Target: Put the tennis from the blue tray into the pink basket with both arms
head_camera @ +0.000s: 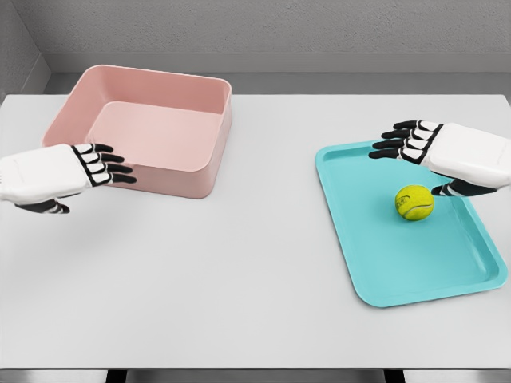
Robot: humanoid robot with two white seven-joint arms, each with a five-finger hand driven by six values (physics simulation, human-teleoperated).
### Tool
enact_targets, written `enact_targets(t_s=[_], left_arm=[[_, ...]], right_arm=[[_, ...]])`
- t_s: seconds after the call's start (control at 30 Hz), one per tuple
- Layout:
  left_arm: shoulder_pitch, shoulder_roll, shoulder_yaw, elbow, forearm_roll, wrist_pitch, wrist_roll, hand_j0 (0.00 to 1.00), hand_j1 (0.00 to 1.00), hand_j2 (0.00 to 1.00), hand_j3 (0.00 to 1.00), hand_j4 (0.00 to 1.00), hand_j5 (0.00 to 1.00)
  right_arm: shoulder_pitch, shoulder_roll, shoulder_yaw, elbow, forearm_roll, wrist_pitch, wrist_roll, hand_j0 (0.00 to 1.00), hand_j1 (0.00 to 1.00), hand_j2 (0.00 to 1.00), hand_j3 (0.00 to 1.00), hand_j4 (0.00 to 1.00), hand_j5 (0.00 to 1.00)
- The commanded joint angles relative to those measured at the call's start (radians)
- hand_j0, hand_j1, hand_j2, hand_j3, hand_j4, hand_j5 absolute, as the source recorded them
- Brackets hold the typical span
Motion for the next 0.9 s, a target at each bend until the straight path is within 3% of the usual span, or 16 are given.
enact_targets(t_s=[0.0,0.17,0.23,0.27,0.3,0.4,0.6,0.87], left_arm=[[0.000,0.003,-0.002,-0.002,0.006,0.001,-0.005,1.00,1.00,1.00,1.00,1.00,1.00],[0.002,0.000,-0.002,0.000,0.005,0.001,-0.005,1.00,1.00,1.00,1.00,1.00,1.00],[0.003,0.000,-0.002,0.001,0.006,0.001,-0.005,1.00,1.00,1.00,1.00,1.00,1.00],[0.003,0.000,-0.002,0.001,0.006,0.001,-0.005,1.00,1.00,1.00,1.00,1.00,1.00],[0.014,-0.003,-0.002,0.001,0.005,0.001,-0.005,1.00,1.00,1.00,1.00,1.00,1.00],[0.034,-0.009,-0.004,0.001,-0.001,0.001,-0.005,1.00,1.00,1.00,1.00,1.00,1.00],[0.038,0.013,-0.002,0.001,0.002,0.001,-0.005,1.00,1.00,1.00,1.00,1.00,1.00],[0.055,0.034,-0.021,0.021,0.091,0.001,-0.004,1.00,1.00,1.00,1.00,1.00,1.00]], right_arm=[[0.000,-0.005,0.000,0.001,-0.010,0.001,0.001,1.00,1.00,1.00,1.00,1.00,1.00],[-0.002,-0.014,0.017,0.035,0.001,0.001,0.015,1.00,1.00,1.00,1.00,1.00,1.00],[-0.005,0.001,0.017,0.036,-0.060,0.001,0.194,1.00,1.00,1.00,1.00,1.00,1.00],[-0.005,0.001,0.017,0.036,-0.061,0.001,0.194,1.00,1.00,1.00,1.00,1.00,1.00],[-0.029,0.003,0.019,0.044,-0.185,0.001,0.400,1.00,1.00,1.00,1.00,1.00,1.00],[-0.043,0.001,0.028,0.041,-0.183,0.001,0.460,1.00,1.00,1.00,1.00,1.00,1.00],[-0.074,0.050,0.030,0.050,-0.179,0.001,0.460,1.00,1.00,1.00,1.00,1.00,1.00],[-0.104,0.185,0.051,0.219,-0.119,0.001,0.460,1.00,1.00,1.00,1.00,1.00,1.00]])
